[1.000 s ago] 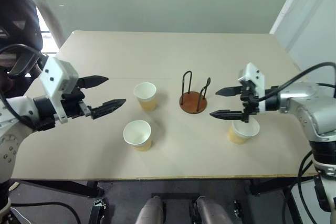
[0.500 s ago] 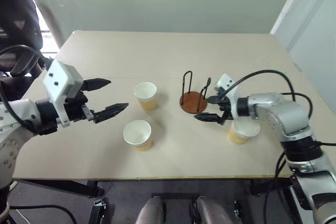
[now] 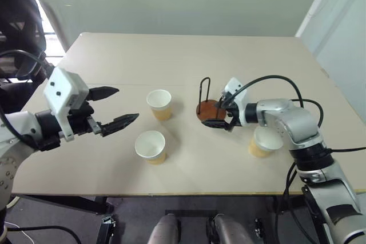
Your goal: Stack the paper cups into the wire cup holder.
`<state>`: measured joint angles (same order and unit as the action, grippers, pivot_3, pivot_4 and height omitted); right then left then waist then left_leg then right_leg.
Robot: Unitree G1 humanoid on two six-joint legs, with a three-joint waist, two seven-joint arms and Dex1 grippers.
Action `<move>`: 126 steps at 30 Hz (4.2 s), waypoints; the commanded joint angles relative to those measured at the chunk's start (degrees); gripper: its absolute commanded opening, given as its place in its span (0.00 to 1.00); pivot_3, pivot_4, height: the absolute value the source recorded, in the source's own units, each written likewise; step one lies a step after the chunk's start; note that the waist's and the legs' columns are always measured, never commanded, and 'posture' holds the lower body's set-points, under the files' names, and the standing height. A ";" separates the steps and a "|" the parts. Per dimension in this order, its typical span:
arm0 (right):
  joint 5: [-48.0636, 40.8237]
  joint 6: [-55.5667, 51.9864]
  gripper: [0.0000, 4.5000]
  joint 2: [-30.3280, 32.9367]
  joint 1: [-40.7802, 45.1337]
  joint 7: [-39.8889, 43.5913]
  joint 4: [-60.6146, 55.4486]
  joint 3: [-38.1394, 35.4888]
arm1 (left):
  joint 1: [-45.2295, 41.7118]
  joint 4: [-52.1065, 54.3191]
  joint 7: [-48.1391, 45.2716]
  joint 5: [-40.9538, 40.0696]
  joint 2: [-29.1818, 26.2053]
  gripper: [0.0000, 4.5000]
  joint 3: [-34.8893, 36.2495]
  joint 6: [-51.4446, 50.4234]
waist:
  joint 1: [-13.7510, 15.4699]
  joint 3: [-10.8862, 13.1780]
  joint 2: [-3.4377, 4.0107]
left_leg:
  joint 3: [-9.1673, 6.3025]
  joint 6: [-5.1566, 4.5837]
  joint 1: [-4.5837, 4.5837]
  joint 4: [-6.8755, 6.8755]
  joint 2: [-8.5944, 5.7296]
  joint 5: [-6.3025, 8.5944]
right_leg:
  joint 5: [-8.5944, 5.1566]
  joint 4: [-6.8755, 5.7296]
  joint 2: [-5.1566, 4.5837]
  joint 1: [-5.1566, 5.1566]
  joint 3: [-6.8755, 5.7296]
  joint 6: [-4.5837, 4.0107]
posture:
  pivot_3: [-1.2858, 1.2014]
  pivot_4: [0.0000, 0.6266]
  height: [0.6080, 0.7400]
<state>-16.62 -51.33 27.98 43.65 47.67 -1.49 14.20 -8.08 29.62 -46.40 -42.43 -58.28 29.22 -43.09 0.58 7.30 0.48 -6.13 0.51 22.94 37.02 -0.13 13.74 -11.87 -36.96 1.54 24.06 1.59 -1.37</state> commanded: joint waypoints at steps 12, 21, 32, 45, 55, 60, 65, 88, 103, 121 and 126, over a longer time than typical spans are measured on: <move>1.17 5.95 0.01 -1.10 3.62 0.86 1.70 -0.29 | -0.68 0.67 0.31 0.74 -1.00 1.00 0.85 1.05 | 0.10 0.00 0.00 | -0.01 0.09 0.05 0.00 0.00 0.07 | 0.01 0.02 0.00 0.06 -0.01 -0.04 | 0.52 0.24 1.00; -9.10 12.98 0.01 7.91 -4.97 26.04 -10.20 1.68 | -2.41 -0.86 -1.04 0.85 -2.23 1.00 -0.61 1.41 | 0.08 -0.05 -0.09 | 0.04 0.25 0.18 0.00 0.00 0.07 | -0.02 0.07 0.04 0.09 0.00 -0.05 | 0.52 0.24 1.00; -5.70 21.40 0.01 7.97 -7.08 31.11 -8.38 6.09 | -3.21 -0.79 -1.67 0.46 -2.98 1.00 -1.12 0.76 | -0.20 -0.06 -0.13 | 0.04 0.09 0.05 0.02 0.07 -0.13 | -0.01 0.00 0.10 0.05 0.03 -0.17 | 0.52 0.24 1.00; -2.02 30.66 0.01 6.05 -4.86 36.44 -1.86 7.74 | -3.53 -1.06 -1.43 0.62 -3.32 1.00 -0.98 1.03 | -0.20 -0.08 -0.17 | 0.04 0.09 0.02 0.03 0.08 -0.13 | 0.00 0.00 0.10 0.03 0.04 -0.27 | 0.52 0.24 1.00; 1.27 33.20 0.38 5.81 -2.95 37.94 0.79 8.77 | -2.89 -0.71 -0.88 1.12 -2.94 1.00 -0.03 1.34 | -0.20 -0.08 -0.17 | 0.04 0.13 0.02 0.02 0.09 -0.09 | 0.00 0.00 0.10 0.03 0.04 -0.27 | 0.52 0.24 1.00; 2.88 34.70 0.77 7.60 -1.90 40.06 1.46 9.08 | -2.95 -0.54 -0.41 0.67 -2.50 1.00 0.23 1.18 | -0.18 -0.08 -0.16 | 0.04 0.14 0.03 0.01 0.09 -0.06 | 0.01 0.01 0.10 0.03 0.03 -0.27 | 0.52 0.24 1.00; 3.74 35.95 0.99 11.61 -0.52 43.37 -0.01 8.27 | -3.43 -0.61 -0.64 0.65 -2.45 1.00 -0.69 1.60 | -0.11 -0.08 -0.17 | 0.04 0.16 0.04 0.02 0.09 -0.04 | 0.01 0.02 0.10 0.03 0.03 -0.27 | 0.52 0.24 1.00; 3.79 36.86 0.99 40.77 -8.98 41.81 -8.95 -7.42 | -13.02 -1.40 -16.26 -4.85 -7.45 1.00 -14.03 0.78 | 0.82 -0.02 -0.34 | 0.10 0.35 0.12 0.00 0.09 0.23 | -0.07 0.09 0.10 0.01 0.07 -0.12 | 0.52 0.24 1.00; 6.79 34.06 0.99 39.10 -17.24 36.07 -14.94 -5.26 | -16.60 1.42 -17.59 -3.45 -9.37 1.00 -16.48 -0.79 | -0.21 0.02 -0.35 | 0.25 -0.10 0.00 0.11 0.08 -0.06 | -0.19 0.14 0.14 -0.17 0.25 0.29 | 0.52 0.24 1.00; 14.92 41.95 0.56 32.35 -9.33 38.46 -3.56 2.32 | -10.54 6.23 -14.07 -6.70 -10.75 1.00 -8.22 -5.27 | -0.15 0.03 -0.33 | 0.25 -0.19 -0.02 0.09 0.10 0.00 | -0.11 0.12 0.14 -0.15 0.25 0.27 | 0.52 0.24 1.00; 15.52 43.42 0.18 32.14 -7.98 39.72 -2.36 2.54 | -9.70 6.76 -13.30 -7.13 -10.78 1.00 -7.40 -5.57 | -0.12 0.03 -0.33 | 0.25 -0.19 -0.02 0.10 0.11 0.00 | -0.09 0.11 0.14 -0.15 0.23 0.23 | 0.52 0.24 1.00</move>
<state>-1.57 -8.95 59.87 34.43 86.69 -3.79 17.13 -17.75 35.39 -59.95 -48.81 -68.35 19.59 -48.60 0.45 7.32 0.15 -5.88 0.32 22.92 37.11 -0.02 13.74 -11.96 -36.85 1.68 23.91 1.82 -1.15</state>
